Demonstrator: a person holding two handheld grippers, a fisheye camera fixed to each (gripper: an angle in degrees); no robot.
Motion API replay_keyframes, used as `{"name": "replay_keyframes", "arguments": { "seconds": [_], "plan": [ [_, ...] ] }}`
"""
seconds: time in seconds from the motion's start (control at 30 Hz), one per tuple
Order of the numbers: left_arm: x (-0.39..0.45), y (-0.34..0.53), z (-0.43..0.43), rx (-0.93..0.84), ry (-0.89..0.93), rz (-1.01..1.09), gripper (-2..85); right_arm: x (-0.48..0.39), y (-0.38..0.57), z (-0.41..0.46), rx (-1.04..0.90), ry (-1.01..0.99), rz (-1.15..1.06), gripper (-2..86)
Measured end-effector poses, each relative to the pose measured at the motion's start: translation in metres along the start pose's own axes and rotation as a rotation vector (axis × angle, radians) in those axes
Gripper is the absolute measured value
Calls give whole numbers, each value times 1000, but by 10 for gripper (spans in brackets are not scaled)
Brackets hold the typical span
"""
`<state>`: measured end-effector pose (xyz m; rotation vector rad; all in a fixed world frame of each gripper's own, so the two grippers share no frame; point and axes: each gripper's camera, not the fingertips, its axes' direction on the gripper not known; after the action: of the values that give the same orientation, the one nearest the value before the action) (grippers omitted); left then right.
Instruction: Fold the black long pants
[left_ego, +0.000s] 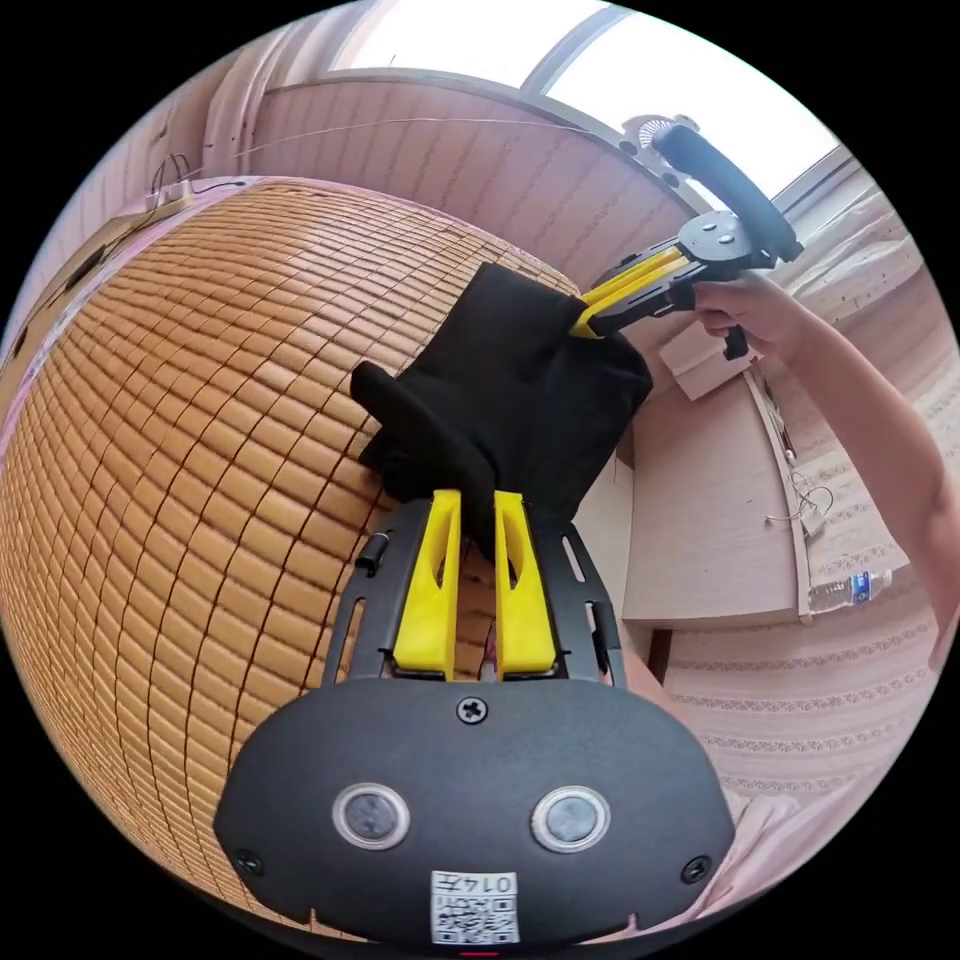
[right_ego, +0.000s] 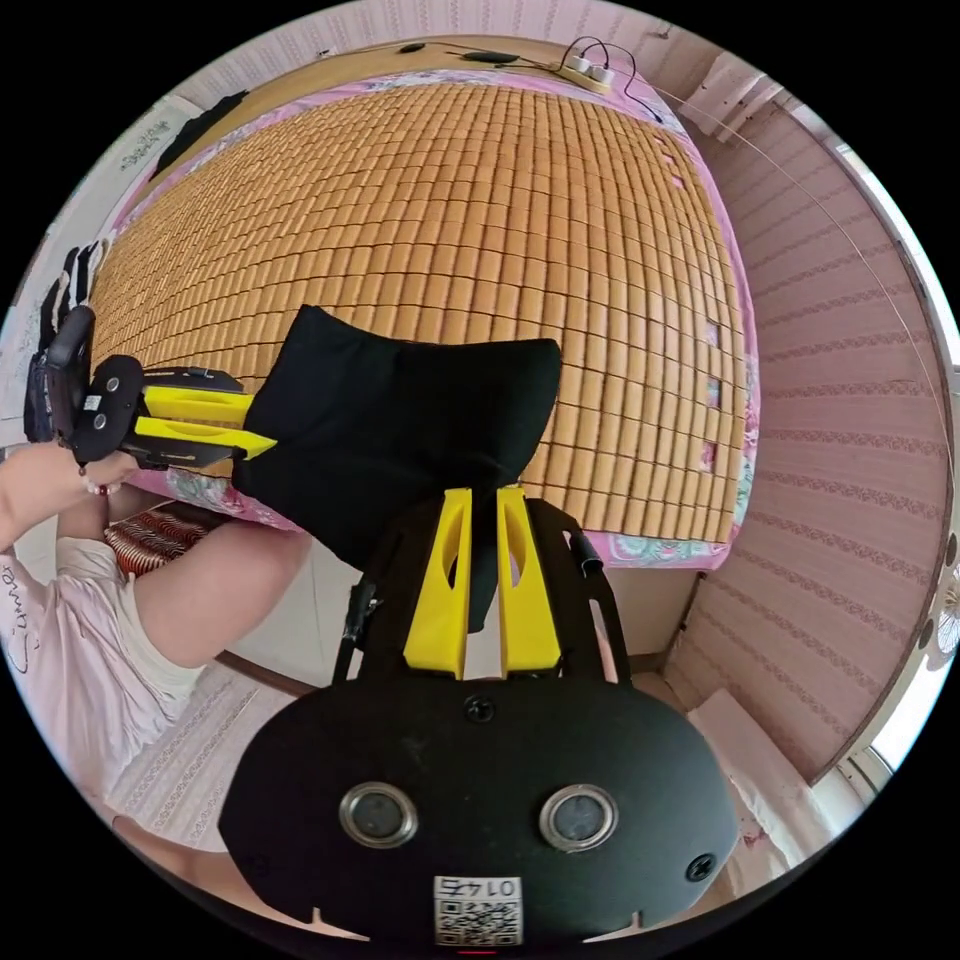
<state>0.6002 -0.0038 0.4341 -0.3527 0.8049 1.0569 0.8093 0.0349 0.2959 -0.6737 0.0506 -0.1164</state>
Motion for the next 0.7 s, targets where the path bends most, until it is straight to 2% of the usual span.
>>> {"name": "replay_keyframes", "arguments": {
  "seconds": [0.13,0.27,0.33,0.4,0.5,0.7],
  "plan": [
    [23,-42,17,20,21,62,62,42,-14,13,-65,114,36,44],
    [35,-33,8,48,21,115,54,64,-15,17,-94,260,178,57],
    [45,-9,-5,61,18,157,53,68,-6,7,-57,338,305,67],
    [56,17,-22,73,-15,205,53,63,10,-11,43,293,388,82],
    [73,72,-60,101,-109,280,52,22,40,-40,235,174,408,88],
    [94,222,-163,229,-347,248,48,-194,85,-60,398,255,106,84]
  ]
}}
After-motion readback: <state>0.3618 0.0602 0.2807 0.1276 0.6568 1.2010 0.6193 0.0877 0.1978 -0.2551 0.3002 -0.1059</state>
